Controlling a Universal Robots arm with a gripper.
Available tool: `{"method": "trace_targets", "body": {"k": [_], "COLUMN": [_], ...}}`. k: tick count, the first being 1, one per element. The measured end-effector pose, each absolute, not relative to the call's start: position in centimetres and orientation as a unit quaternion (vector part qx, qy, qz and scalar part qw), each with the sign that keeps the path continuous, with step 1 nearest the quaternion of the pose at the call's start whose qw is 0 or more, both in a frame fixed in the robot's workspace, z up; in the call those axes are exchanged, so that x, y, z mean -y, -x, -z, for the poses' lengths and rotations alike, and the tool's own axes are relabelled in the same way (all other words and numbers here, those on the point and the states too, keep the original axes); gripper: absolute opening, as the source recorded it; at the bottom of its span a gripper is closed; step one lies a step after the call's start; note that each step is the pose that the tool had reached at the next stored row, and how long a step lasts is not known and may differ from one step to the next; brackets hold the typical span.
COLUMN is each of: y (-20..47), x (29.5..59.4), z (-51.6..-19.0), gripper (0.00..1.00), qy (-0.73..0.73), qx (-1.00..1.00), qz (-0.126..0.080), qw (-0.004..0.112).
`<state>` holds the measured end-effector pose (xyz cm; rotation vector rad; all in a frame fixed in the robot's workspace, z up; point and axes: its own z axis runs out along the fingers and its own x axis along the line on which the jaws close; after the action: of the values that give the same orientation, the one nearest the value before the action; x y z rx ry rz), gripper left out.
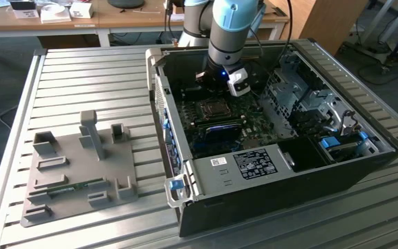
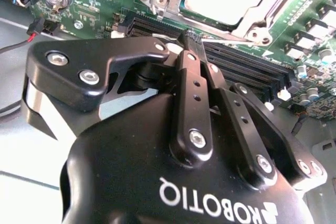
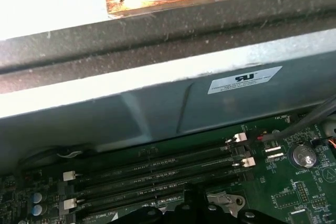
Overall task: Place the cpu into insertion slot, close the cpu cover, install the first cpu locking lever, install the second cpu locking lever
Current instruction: 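Install the first cpu locking lever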
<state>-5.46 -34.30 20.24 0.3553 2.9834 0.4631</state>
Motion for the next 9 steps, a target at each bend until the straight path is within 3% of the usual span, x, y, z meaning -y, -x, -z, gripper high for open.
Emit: {"method": "trace_targets", "body": {"k": [9], "y": [5.46], "x": [33.99], "z": [-20.25], "gripper": [0.11], "qy": [-0.117], "qx": [-0.980], "qz": [-0.152], "qw": [0.051]}}
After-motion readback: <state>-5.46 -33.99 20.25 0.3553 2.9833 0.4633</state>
